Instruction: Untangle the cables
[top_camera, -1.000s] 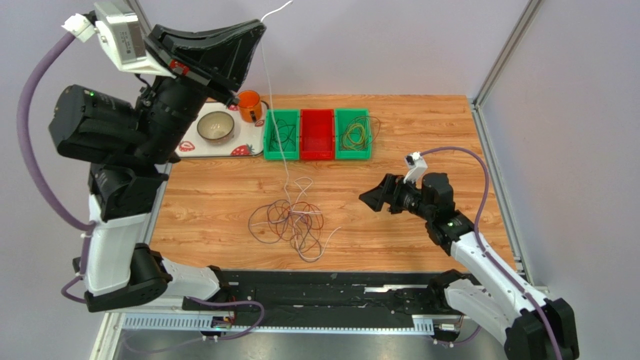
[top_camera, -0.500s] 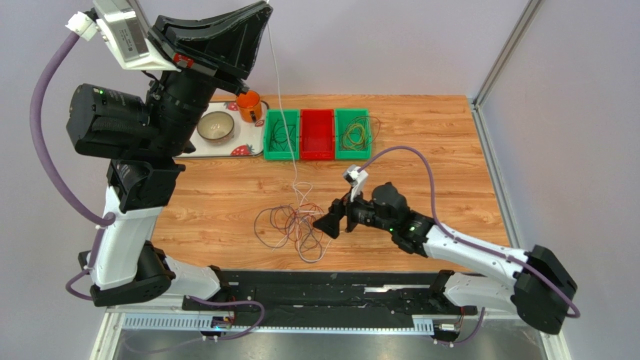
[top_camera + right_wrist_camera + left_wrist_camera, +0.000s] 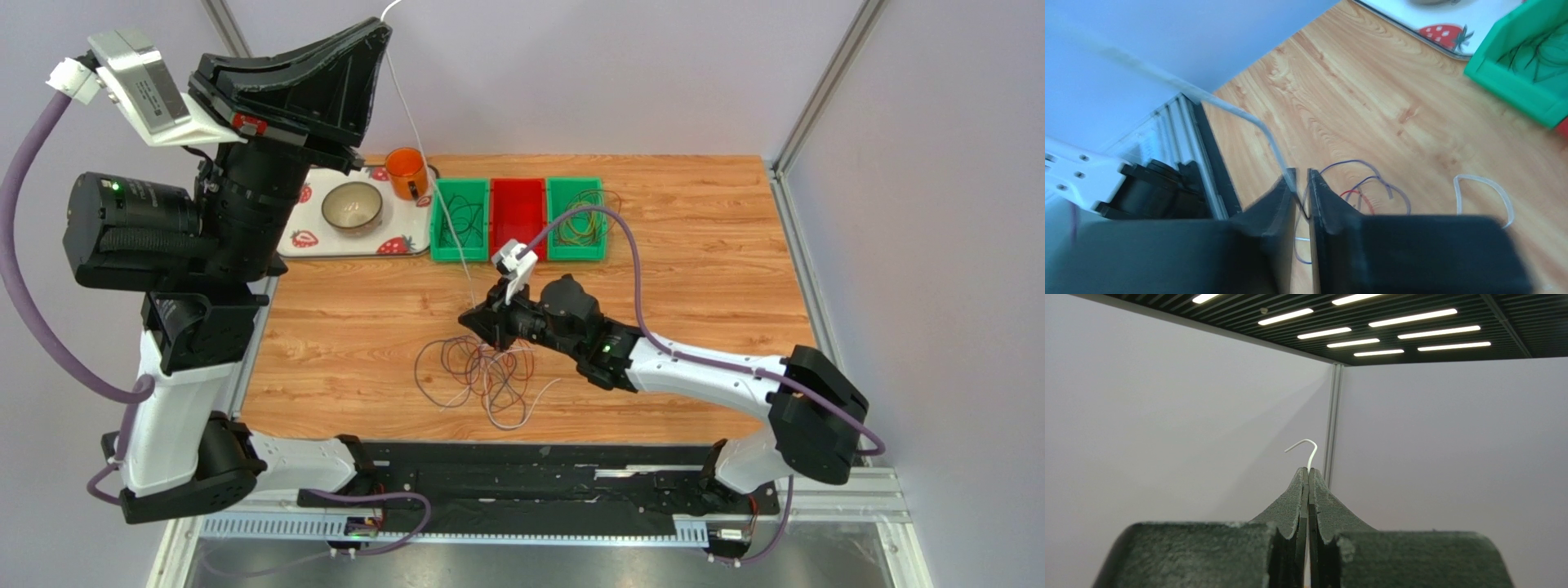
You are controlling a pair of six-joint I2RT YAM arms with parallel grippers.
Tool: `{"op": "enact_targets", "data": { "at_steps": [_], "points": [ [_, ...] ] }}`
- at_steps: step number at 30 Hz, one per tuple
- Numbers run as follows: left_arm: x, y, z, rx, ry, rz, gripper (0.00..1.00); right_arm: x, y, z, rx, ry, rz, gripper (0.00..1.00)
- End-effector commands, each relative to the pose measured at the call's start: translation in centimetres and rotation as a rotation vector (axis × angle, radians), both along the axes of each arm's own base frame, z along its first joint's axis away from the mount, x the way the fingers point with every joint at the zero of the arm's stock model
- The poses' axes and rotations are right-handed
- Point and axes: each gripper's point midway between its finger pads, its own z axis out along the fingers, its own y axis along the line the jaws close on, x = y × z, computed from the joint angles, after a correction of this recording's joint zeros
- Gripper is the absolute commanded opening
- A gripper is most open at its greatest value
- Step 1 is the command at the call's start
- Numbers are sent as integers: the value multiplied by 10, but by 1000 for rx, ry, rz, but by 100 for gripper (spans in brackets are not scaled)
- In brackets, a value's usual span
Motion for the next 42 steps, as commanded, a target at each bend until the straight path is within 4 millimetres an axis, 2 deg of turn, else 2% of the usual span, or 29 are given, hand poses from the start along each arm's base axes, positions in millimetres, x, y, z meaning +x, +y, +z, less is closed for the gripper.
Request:
{"op": "enact_targets", "data": {
  "at_steps": [1,5,8,9,10,11,12,13,14,15,16,17,18,20,21,23,24,26,27,29,30,33,37,40,42],
  "points": [
    [-3,18,10,-35,-21,57,0,1,14,20,-10,-26,17,0],
    [3,33,10,-43,4,127,0,-4,4,23,-34,-40,-9,0],
    [23,59,-3,-67,99,289,0,-6,-15,66,-13,-106,-36,0],
    [38,66,-21,-61,174,381,0,-4,-26,88,-2,-136,-70,0],
    [42,74,-30,-58,209,422,0,-3,-34,123,10,-168,-92,0],
    [49,75,-44,-33,250,458,0,-5,-41,137,-5,-183,-93,0],
    [66,67,-74,12,322,515,3,-7,-47,159,-4,-226,-90,0],
    [68,71,-88,19,354,538,19,-11,-55,171,-22,-233,-91,0],
    [74,68,-108,54,399,559,38,-15,-64,216,42,-277,-100,0],
    [86,59,-141,93,471,590,65,-16,-69,224,22,-291,-98,0],
    [87,60,-157,115,508,603,81,-17,-71,236,27,-304,-99,0],
    [91,56,-184,168,573,614,93,-22,-80,273,83,-339,-109,0],
    [96,45,-212,174,641,590,95,-22,-84,278,75,-335,-116,0],
    [94,34,-254,196,755,532,95,-23,-87,298,103,-350,-125,0],
    [95,21,-287,249,809,497,95,-26,-93,316,136,-366,-131,0],
    [87,13,-322,236,908,425,96,-23,-97,324,150,-368,-160,0],
    [83,0,-357,305,960,373,96,-22,-102,333,168,-372,-183,0],
    [74,-5,-380,293,1010,313,96,-17,-110,340,186,-371,-233,0],
    [70,-10,-413,338,1057,293,96,-17,-113,348,199,-381,-243,0],
    [64,-15,-427,297,1079,233,96,-17,-116,354,205,-396,-252,0],
    [57,-24,-449,342,1103,181,96,-16,-118,356,209,-403,-259,0],
    [47,-31,-468,388,1130,122,96,-9,-119,351,187,-423,-295,0],
    [38,-34,-492,475,1155,86,94,9,-120,334,107,-449,-369,0],
    [31,-42,-510,503,1179,37,90,21,-127,340,65,-503,-445,0],
    [28,-42,-517,511,1200,29,88,32,-121,339,25,-538,-471,0]
  ]
}}
